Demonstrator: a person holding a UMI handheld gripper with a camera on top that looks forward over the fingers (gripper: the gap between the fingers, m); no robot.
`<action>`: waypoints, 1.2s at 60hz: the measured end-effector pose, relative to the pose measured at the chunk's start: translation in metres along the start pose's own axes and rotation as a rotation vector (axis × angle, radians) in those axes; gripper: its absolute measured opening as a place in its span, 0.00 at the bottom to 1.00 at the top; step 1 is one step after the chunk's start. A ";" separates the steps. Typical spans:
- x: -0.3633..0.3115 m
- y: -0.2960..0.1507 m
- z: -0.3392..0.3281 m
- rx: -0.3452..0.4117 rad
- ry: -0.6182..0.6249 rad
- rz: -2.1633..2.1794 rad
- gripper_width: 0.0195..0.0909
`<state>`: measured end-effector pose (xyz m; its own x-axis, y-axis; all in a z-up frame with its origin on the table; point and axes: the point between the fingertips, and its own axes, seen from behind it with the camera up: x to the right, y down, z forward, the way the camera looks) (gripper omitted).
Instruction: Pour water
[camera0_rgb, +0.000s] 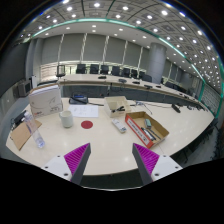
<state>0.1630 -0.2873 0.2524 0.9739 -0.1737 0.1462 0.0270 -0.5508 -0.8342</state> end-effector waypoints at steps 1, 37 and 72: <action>-0.001 0.002 0.002 0.000 -0.002 0.000 0.93; -0.297 0.063 0.008 -0.005 -0.308 -0.077 0.93; -0.456 0.020 0.164 0.200 -0.303 -0.024 0.51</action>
<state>-0.2437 -0.0858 0.0818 0.9942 0.1037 0.0276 0.0649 -0.3759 -0.9244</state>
